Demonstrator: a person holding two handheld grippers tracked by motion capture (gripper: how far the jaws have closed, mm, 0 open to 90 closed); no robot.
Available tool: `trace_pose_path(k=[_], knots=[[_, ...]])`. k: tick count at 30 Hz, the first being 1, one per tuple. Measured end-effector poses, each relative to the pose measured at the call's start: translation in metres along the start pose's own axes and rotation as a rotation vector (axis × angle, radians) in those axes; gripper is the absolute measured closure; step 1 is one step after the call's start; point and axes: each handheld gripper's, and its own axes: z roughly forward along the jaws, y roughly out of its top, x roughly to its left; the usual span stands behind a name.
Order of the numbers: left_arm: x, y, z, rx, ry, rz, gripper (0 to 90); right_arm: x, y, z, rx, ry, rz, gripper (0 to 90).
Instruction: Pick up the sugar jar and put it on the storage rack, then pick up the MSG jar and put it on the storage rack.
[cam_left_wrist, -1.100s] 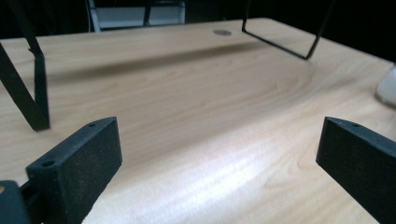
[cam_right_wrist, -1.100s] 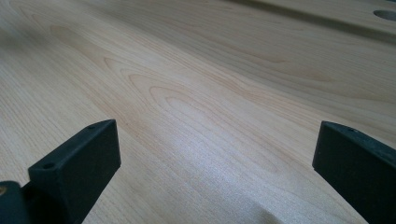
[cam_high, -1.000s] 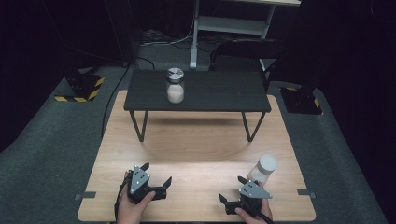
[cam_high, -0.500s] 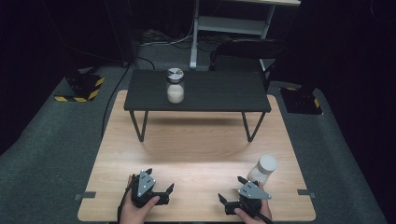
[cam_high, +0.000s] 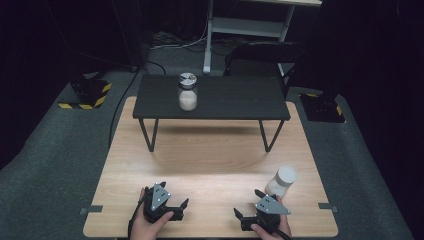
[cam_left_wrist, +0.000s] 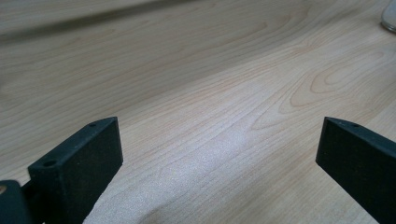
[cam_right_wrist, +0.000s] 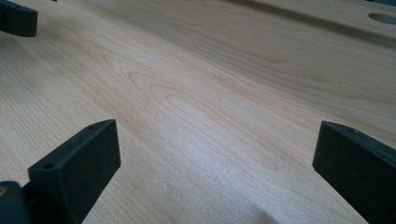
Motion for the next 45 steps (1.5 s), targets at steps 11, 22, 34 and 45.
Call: trace_pose_path(k=[11,22,34,45], knots=[[0.0,0.002,0.002,0.006,-0.005,-0.004,0.7,0.0,0.0,-0.001,-0.001,0.005,-0.008,0.6],[0.003,0.0,0.0,-0.002,-0.018,0.006,0.6,-0.001,0.002,0.001,0.01,0.015,-0.017,0.6],[0.006,-0.003,-0.002,-0.017,-0.031,0.007,0.6,-0.001,-0.003,-0.001,-0.021,0.009,-0.014,0.6],[0.006,-0.002,-0.001,-0.009,-0.032,0.003,0.5,-0.003,-0.001,-0.023,-0.107,-0.002,0.013,0.4]])
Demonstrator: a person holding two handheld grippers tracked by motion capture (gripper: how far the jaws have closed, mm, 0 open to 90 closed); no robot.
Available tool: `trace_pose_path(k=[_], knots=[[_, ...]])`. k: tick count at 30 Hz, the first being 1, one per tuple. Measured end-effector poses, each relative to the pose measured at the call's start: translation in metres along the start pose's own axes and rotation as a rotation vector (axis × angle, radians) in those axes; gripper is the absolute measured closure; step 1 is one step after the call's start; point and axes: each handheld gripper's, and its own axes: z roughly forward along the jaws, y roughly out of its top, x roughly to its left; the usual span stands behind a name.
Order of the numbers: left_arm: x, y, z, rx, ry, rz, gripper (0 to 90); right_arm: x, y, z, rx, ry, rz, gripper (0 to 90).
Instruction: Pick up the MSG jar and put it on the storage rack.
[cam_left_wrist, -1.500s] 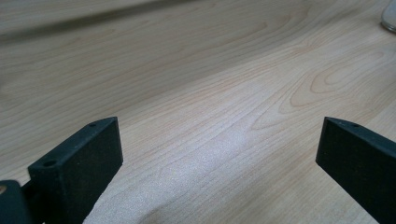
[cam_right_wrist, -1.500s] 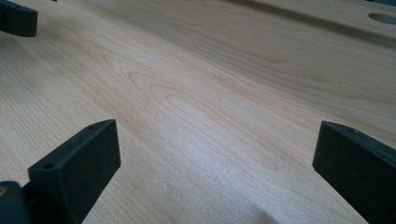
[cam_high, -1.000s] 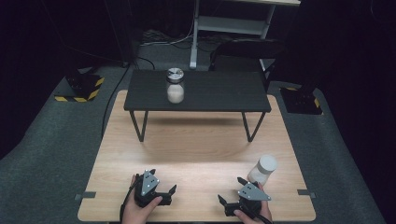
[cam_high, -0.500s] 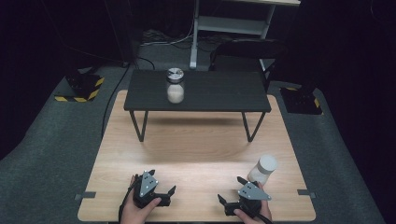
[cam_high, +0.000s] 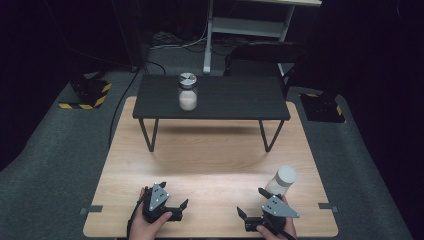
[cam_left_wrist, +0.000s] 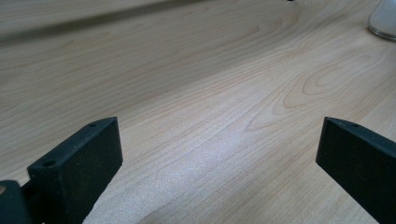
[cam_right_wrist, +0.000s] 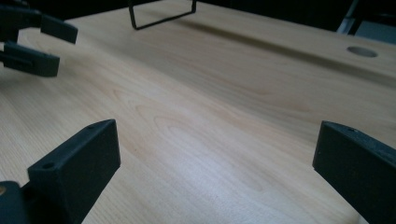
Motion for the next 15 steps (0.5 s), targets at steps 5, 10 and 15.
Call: trace_pose_path(k=[5,10,15], knots=[[0.001,0.0,0.0,-0.001,0.002,-0.006,0.6,0.0,0.002,-0.013,-0.043,-0.03,0.003,0.4],[0.001,0.001,0.0,0.003,-0.003,-0.002,0.6,-0.002,0.003,-0.026,-0.08,-0.058,0.008,0.3],[0.002,0.001,0.001,0.006,-0.006,-0.01,0.6,-0.005,0.003,-0.035,-0.105,-0.088,0.02,0.3]])
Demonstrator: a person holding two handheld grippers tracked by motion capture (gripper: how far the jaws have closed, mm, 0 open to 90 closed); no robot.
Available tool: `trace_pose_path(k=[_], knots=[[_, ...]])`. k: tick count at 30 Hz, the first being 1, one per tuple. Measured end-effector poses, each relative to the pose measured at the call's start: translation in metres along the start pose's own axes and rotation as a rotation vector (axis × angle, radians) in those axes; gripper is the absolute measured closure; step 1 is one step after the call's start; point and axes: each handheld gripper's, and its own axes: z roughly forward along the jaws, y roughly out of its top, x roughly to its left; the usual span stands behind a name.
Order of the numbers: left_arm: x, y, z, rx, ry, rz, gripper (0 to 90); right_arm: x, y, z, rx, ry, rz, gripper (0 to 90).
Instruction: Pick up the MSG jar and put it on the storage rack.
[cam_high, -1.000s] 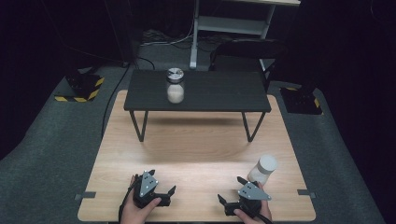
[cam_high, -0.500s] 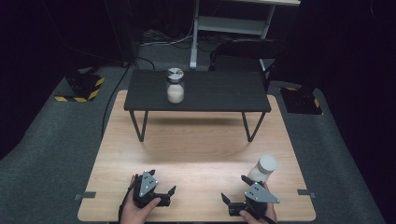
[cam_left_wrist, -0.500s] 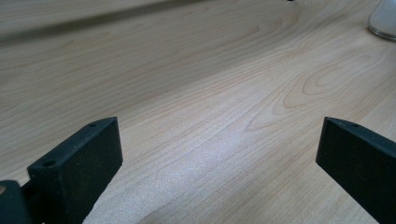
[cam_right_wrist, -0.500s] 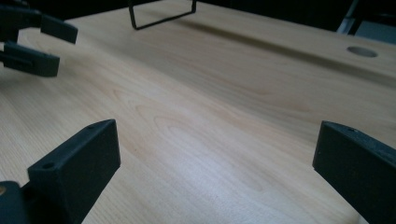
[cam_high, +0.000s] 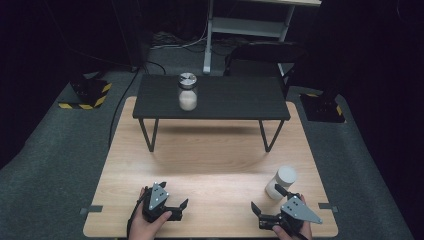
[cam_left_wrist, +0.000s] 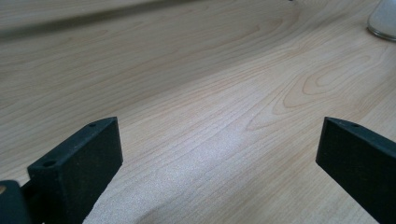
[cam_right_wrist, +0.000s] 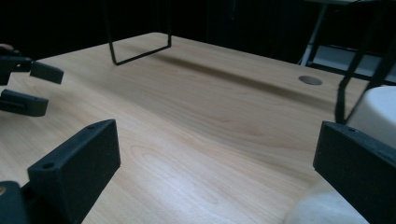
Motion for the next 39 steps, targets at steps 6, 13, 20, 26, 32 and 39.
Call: trace_pose_path(k=[6,13,20,26,32,39], knots=[[0.001,0.0,0.0,0.0,-0.004,-0.003,0.5,-0.004,0.001,-0.012,-0.031,-0.036,0.008,0.2],[0.001,0.0,0.0,0.0,-0.005,-0.002,0.6,-0.01,0.0,-0.022,-0.058,-0.076,0.029,0.2],[0.002,-0.001,0.0,-0.003,-0.008,-0.007,0.6,-0.018,-0.004,-0.025,-0.059,-0.121,0.057,0.2],[0.001,0.0,0.0,-0.001,-0.006,-0.001,0.6,-0.021,-0.008,-0.021,-0.047,-0.15,0.069,0.2],[0.001,-0.001,0.0,-0.004,-0.007,0.003,0.6,-0.024,-0.012,-0.014,-0.033,-0.17,0.079,0.1],[0.0,-0.001,0.0,-0.006,-0.005,0.011,0.6,-0.027,-0.013,-0.004,-0.031,-0.182,0.09,0.2]])
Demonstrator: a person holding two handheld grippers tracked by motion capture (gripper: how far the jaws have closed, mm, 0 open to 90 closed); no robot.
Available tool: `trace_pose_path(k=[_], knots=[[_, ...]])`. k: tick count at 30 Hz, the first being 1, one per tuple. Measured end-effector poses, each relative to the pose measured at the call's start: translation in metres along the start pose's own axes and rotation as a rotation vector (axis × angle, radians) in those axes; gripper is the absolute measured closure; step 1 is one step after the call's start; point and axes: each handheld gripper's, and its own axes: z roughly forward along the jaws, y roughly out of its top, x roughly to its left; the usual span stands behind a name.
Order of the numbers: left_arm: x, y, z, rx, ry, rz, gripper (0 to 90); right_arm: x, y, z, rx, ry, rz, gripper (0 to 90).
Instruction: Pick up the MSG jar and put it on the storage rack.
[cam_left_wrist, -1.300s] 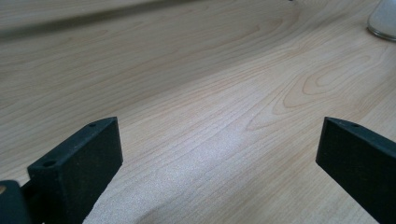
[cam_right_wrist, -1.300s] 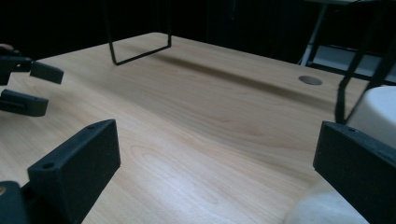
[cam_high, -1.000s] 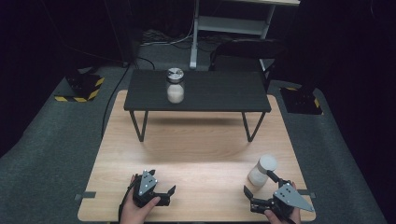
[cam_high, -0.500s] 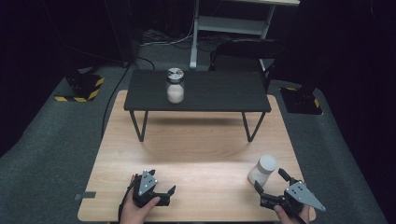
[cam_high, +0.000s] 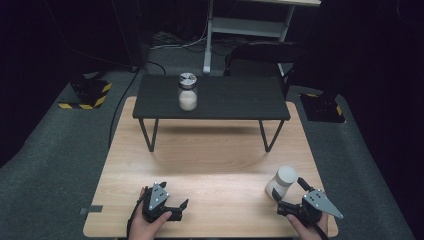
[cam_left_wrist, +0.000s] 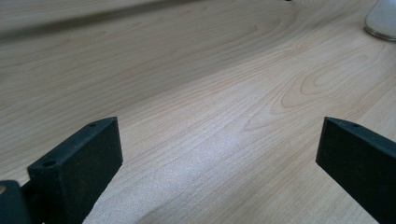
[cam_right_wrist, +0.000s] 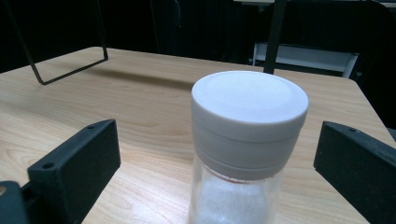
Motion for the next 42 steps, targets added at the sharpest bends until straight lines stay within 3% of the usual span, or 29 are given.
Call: trace_pose_path(k=[10,24,42], knots=[[-0.001,-0.001,-0.001,-0.003,0.003,-0.001,0.6,-0.003,-0.004,0.012,0.0,-0.02,0.013,0.4],[-0.002,-0.002,-0.002,-0.004,0.006,0.001,0.6,-0.006,-0.01,0.018,-0.024,-0.032,0.027,24.5],[-0.002,-0.002,-0.003,-0.003,0.005,-0.001,0.6,-0.006,-0.014,0.019,-0.041,-0.031,0.033,33.8]])
